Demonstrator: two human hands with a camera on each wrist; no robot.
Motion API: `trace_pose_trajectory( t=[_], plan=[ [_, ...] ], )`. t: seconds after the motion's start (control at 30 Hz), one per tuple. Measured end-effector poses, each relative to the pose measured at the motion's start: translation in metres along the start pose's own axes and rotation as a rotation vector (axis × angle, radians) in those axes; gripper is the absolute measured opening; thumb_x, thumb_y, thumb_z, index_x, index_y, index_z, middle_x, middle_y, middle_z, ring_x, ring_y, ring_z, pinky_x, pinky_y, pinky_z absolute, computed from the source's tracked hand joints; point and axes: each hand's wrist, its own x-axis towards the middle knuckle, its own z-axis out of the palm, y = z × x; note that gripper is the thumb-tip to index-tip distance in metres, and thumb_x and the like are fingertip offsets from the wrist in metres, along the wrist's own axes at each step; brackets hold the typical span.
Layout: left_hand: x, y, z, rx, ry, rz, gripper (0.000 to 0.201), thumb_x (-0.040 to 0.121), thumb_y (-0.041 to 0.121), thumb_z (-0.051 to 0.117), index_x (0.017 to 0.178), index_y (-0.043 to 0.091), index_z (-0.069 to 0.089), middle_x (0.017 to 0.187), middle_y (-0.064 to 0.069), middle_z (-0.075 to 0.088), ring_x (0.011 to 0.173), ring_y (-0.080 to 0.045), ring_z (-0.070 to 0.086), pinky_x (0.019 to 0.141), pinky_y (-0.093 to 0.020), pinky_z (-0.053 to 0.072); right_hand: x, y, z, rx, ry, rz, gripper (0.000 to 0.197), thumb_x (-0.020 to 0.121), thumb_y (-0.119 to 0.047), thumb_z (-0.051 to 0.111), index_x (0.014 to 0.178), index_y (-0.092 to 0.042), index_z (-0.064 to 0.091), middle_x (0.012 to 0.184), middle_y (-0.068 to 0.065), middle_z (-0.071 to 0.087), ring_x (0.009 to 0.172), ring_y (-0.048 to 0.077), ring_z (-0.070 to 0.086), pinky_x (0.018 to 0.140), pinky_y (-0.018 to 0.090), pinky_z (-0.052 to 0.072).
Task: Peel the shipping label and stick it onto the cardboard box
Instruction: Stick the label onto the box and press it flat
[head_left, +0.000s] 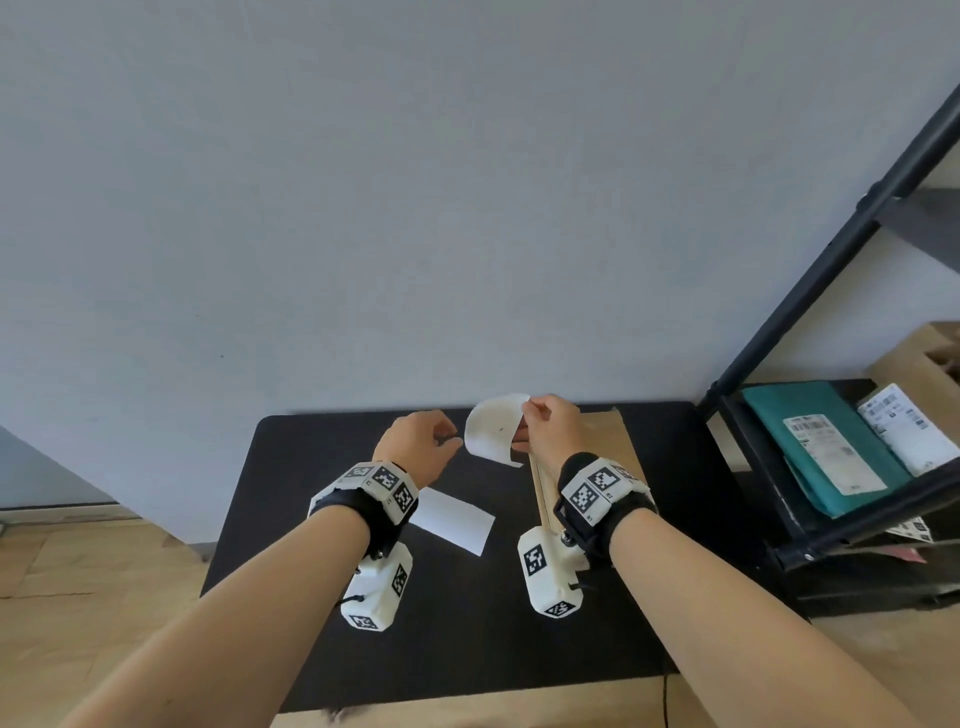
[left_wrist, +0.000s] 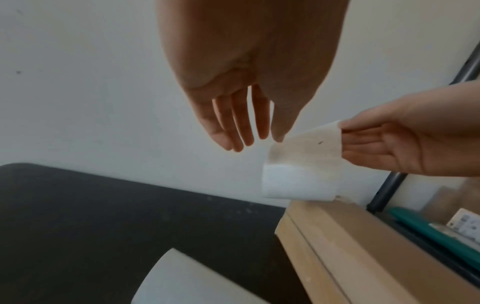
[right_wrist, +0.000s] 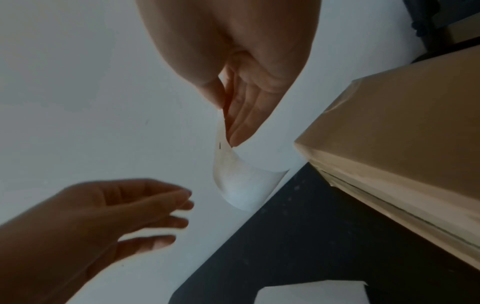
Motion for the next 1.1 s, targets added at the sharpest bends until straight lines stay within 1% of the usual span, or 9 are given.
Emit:
trace_pose_trajectory(
  t=[0.13,0.37,0.47,0.53,0.7,0.77,0.9,1.0,1.1],
  plan=[
    [0.002,0.025,-0.013,0.027,0.049,0.089,0.027,0.084,0.035,0.066,0.103,0.015,0.067,0.105,-0.001,0.070,0.095,-0.019,0.065,0.084,-0.032,0.052,-0.003,-0.018,0.002,0.007,-0.006,-0.077,0.013,0.097,-0.015,0.046,0.100,-0.009,0.058,0.104,0.020,0.067,0.085,0.033,0.071,0.075,0.047,0.061],
    [-0.002,0.051,-0.026,0.156,0.113,0.123,0.041,0.073,0.052,0.071,0.080,0.016,0.052,0.096,-0.002,0.064,0.076,-0.018,0.053,0.067,-0.028,0.041,-0.011,-0.039,0.001,0.008,0.019,-0.130,0.018,0.093,-0.017,0.051,0.104,-0.008,0.063,0.104,0.014,0.069,0.093,0.032,0.068,0.082,0.048,0.058],
    [-0.005,0.056,-0.028,0.180,0.118,0.144,0.033,0.076,0.041,0.072,0.083,0.016,0.052,0.102,-0.004,0.065,0.078,-0.018,0.053,0.070,-0.027,0.044,-0.017,-0.045,-0.006,-0.039,0.055,-0.158,0.022,0.094,-0.015,0.051,0.108,-0.004,0.064,0.106,0.013,0.068,0.098,0.029,0.065,0.088,0.040,0.054],
    [-0.007,0.059,-0.029,0.181,0.129,0.150,0.035,0.076,0.043,0.072,0.087,0.014,0.055,0.102,-0.003,0.064,0.078,-0.018,0.053,0.069,-0.027,0.043,-0.018,-0.045,-0.009,-0.039,0.072,-0.167,0.022,0.094,-0.015,0.051,0.107,-0.003,0.064,0.106,0.013,0.068,0.098,0.028,0.063,0.089,0.041,0.054],
    [-0.012,0.066,-0.026,0.196,0.149,0.150,0.043,0.073,0.054,0.070,0.082,0.018,0.049,0.093,0.001,0.058,0.078,-0.017,0.050,0.067,-0.027,0.040,-0.022,-0.042,-0.014,-0.006,0.072,-0.151,0.021,0.092,-0.015,0.051,0.104,-0.004,0.065,0.097,0.009,0.067,0.088,0.024,0.062,0.080,0.033,0.053],
    [-0.014,0.067,-0.024,0.179,0.161,0.156,0.044,0.075,0.056,0.067,0.086,0.016,0.053,0.095,0.000,0.060,0.079,-0.018,0.052,0.068,-0.027,0.040,-0.023,-0.040,-0.015,0.015,0.060,-0.141,0.020,0.091,-0.015,0.052,0.101,-0.005,0.066,0.091,0.007,0.067,0.086,0.023,0.063,0.077,0.031,0.052],
    [-0.017,0.068,-0.021,0.164,0.154,0.174,0.035,0.086,0.044,0.058,0.101,0.013,0.061,0.106,-0.002,0.065,0.093,-0.022,0.062,0.073,-0.029,0.047,-0.024,-0.034,-0.013,0.067,0.034,-0.135,0.017,0.087,-0.016,0.053,0.096,-0.008,0.066,0.095,0.012,0.073,0.090,0.027,0.069,0.086,0.042,0.057],
    [-0.018,0.068,-0.022,0.167,0.151,0.167,0.022,0.089,0.028,0.054,0.103,0.012,0.062,0.108,-0.004,0.068,0.096,-0.025,0.064,0.078,-0.033,0.051,-0.025,-0.032,-0.012,0.100,-0.001,-0.146,0.013,0.091,-0.012,0.050,0.093,-0.009,0.063,0.093,0.014,0.073,0.087,0.027,0.071,0.086,0.043,0.058],
    [-0.017,0.066,-0.024,0.127,0.139,0.144,0.022,0.091,0.023,0.050,0.100,0.010,0.064,0.102,-0.008,0.071,0.094,-0.029,0.065,0.076,-0.034,0.051,-0.026,-0.031,-0.011,0.118,-0.043,-0.160,0.012,0.093,-0.010,0.051,0.093,-0.012,0.063,0.096,0.014,0.073,0.086,0.026,0.070,0.084,0.043,0.058]
  ],
)
